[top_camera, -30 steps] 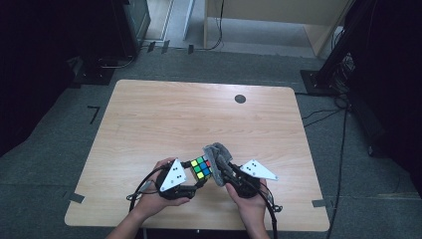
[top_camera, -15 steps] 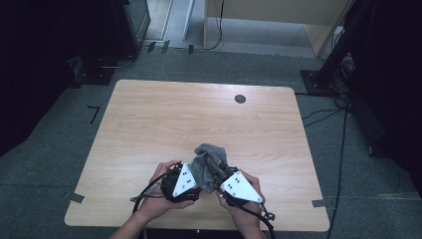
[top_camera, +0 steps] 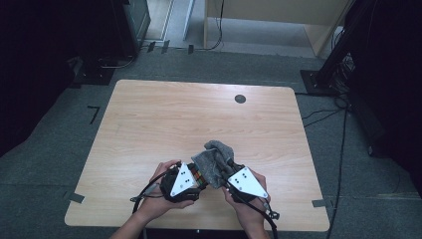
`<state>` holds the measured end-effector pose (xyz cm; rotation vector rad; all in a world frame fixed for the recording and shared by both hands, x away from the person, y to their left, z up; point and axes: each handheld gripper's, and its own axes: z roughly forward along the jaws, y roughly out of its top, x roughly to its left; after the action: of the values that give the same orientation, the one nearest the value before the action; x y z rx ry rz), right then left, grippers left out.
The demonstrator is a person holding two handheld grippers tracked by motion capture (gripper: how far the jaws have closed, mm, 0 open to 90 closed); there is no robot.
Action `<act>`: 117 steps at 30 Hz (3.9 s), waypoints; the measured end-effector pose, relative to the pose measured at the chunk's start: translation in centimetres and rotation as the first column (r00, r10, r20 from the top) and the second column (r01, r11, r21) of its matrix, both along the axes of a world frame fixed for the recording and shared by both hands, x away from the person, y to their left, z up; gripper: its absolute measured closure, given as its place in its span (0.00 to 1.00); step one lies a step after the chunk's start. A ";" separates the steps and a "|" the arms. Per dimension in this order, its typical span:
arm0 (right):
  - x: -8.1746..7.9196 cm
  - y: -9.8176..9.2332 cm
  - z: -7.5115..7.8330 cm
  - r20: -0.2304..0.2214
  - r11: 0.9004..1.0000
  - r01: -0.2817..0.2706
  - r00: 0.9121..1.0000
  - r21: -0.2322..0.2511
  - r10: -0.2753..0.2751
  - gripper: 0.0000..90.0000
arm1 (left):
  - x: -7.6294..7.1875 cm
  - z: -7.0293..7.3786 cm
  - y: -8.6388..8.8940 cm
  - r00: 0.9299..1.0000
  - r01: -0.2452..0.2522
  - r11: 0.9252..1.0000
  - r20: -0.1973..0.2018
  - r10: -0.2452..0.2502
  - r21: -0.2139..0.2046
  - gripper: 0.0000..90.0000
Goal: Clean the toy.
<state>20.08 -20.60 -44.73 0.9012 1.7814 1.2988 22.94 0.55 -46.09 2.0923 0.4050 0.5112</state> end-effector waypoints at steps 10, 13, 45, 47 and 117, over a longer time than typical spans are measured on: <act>-0.6 1.1 0.4 0.058 0.998 -0.026 0.998 -0.058 0.030 0.81 | -0.2 0.3 0.3 1.000 0.011 0.999 0.018 -0.010 -0.039 0.38; 0.5 -1.3 0.1 -0.021 0.996 0.083 0.996 -0.028 -0.083 0.81 | -0.2 0.7 0.4 1.000 0.027 0.996 0.009 -0.026 -0.082 0.38; 0.5 -1.9 0.2 -0.029 0.998 0.046 0.999 0.031 -0.045 0.80 | 0.2 0.5 0.9 1.000 0.008 0.997 0.014 -0.007 -0.080 0.38; -0.3 -1.0 1.5 0.040 0.999 0.002 0.999 0.034 -0.003 0.80 | 0.3 0.0 0.8 1.000 0.000 0.999 0.009 0.001 -0.055 0.38; 2.9 -1.2 -2.4 -0.481 0.595 0.110 0.711 0.796 0.512 0.38 | -0.9 -0.1 0.8 0.986 0.030 0.987 0.168 -0.003 -0.158 0.35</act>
<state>23.02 -21.84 -47.14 1.9114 1.8435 2.2256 22.02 1.38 -46.24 1.8805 0.3196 0.6188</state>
